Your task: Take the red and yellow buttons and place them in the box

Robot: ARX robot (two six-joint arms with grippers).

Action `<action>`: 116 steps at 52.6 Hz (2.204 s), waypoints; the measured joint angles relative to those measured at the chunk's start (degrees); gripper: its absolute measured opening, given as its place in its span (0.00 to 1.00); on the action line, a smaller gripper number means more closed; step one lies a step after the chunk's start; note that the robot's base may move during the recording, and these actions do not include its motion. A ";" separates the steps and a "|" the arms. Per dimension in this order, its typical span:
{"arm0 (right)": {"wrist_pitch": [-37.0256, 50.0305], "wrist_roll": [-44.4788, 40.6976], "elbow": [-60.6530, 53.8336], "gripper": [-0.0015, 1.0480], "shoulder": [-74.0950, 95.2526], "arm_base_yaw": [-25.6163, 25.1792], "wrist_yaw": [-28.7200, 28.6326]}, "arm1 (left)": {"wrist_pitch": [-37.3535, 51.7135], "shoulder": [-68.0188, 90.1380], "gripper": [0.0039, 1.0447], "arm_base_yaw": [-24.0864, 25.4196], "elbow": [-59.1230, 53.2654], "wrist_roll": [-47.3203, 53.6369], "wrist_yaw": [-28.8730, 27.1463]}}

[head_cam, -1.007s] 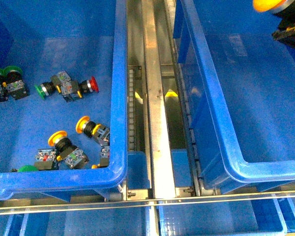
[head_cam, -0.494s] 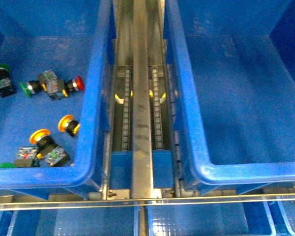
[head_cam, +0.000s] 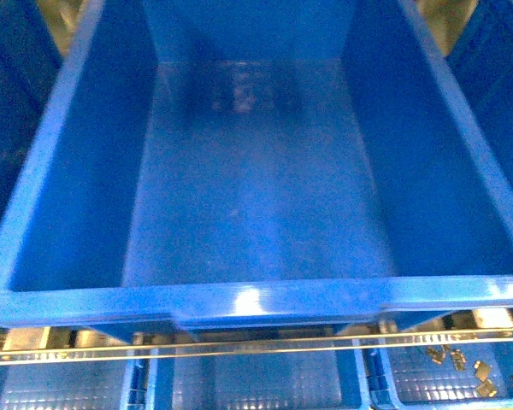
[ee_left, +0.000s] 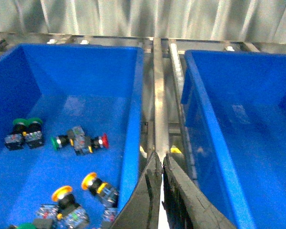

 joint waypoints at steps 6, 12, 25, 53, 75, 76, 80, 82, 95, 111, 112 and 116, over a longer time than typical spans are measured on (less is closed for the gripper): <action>0.00 0.13 -0.22 0.38 -0.15 -0.09 0.13 | 0.02 0.00 0.02 0.00 0.00 0.04 -0.02; 0.48 0.35 -0.63 0.38 -0.20 0.09 0.33 | 0.02 0.00 0.02 0.00 0.00 0.04 0.04; 1.31 1.29 -1.70 0.38 -0.37 0.98 1.33 | 0.04 0.00 0.02 0.00 0.00 0.22 0.39; 4.48 1.22 -1.40 0.38 4.96 -2.38 -2.21 | 0.02 0.00 0.02 0.00 0.00 0.22 0.04; 9.18 9.16 28.89 0.38 46.45 -10.01 3.15 | 0.02 0.00 0.02 0.00 0.00 0.22 0.04; 8.72 9.55 30.64 0.38 48.24 -10.01 3.78 | 0.02 0.00 0.02 0.00 0.00 0.22 0.04; 6.78 11.41 37.29 0.38 55.04 -9.99 6.21 | 0.02 0.00 0.02 0.00 0.00 0.22 0.04; 5.64 13.49 40.85 0.38 58.69 -9.92 7.87 | 0.02 0.00 0.02 0.00 0.00 0.22 0.04; 4.09 16.81 50.36 0.38 69.20 -8.39 11.91 | 0.02 0.00 0.02 0.00 0.00 0.22 0.04; 3.34 21.27 57.42 0.38 77.18 -7.80 17.18 | 0.02 0.00 0.02 0.00 0.00 0.22 0.04; 3.34 21.33 57.53 0.38 77.31 -7.80 17.25 | 0.02 0.00 0.02 0.00 0.00 0.22 0.04; 3.45 22.27 57.94 0.38 78.09 -7.80 17.27 | 0.02 0.00 0.02 0.00 0.00 0.22 0.04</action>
